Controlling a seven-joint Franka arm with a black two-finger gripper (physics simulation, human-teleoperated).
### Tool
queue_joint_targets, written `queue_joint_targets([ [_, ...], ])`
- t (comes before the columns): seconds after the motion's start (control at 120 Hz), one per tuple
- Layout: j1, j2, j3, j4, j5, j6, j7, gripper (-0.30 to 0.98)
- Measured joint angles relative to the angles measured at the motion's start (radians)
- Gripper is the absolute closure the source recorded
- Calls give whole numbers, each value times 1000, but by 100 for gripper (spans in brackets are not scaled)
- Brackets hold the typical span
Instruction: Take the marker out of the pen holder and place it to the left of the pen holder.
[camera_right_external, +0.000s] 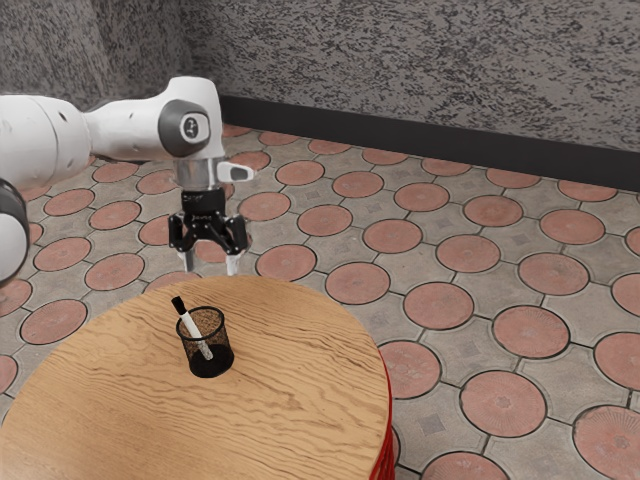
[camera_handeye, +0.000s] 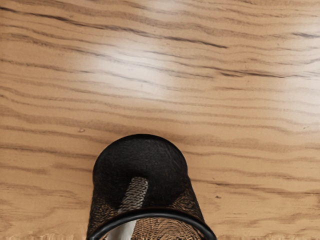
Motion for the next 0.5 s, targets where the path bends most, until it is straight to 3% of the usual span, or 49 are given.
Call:
queue_joint_targets([
  [0.158,48,-63,1,-122,-3,32,1,4],
  [0.5,56,-76,-12,-179,-6,-8,2,31],
])
